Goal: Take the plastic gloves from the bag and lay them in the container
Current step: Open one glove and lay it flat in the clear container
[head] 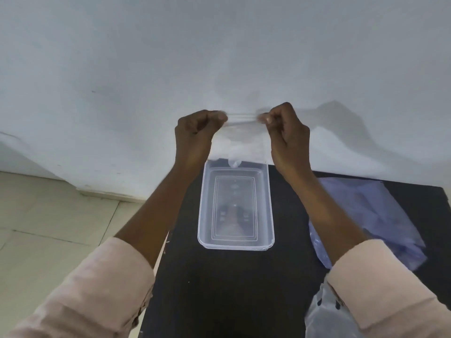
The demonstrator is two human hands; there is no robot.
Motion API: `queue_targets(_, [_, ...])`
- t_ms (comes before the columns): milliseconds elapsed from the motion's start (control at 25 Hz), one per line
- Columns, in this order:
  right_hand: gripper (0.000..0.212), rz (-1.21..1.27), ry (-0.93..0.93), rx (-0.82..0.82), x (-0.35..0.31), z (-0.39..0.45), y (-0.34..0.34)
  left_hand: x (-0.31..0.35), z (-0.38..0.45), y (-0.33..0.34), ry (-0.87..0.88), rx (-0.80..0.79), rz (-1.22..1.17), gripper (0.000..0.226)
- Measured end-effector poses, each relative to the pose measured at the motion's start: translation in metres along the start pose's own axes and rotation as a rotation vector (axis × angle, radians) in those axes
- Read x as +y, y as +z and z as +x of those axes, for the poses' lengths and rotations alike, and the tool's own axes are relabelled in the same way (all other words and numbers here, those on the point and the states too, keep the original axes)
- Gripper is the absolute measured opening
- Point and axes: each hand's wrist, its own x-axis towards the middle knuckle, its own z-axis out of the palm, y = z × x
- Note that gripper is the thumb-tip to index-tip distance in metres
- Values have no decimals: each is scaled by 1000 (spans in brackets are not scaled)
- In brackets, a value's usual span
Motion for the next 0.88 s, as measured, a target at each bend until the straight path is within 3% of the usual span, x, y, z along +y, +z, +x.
queue_targets(160, [14,8,15,-122,38,-57,18,-62,-37,-16,16,-44,195,21])
queue_targets(280, [12,-72,55,-342,78,-96,32,-114,-59,-30,-32,-230,468,23])
queue_targets(400, [17,-250,54,-530,98,-117,37,-145,-71,-36,107,-405,748,20])
queue_targets(600, [3,-616,-194,-675,105,-127,34,-156,-73,-34,227,-566,1095,31])
queue_targets(880, [24,-900,-268,-1180,99,-121,25,-151,-74,-43,264,-875,1260,42])
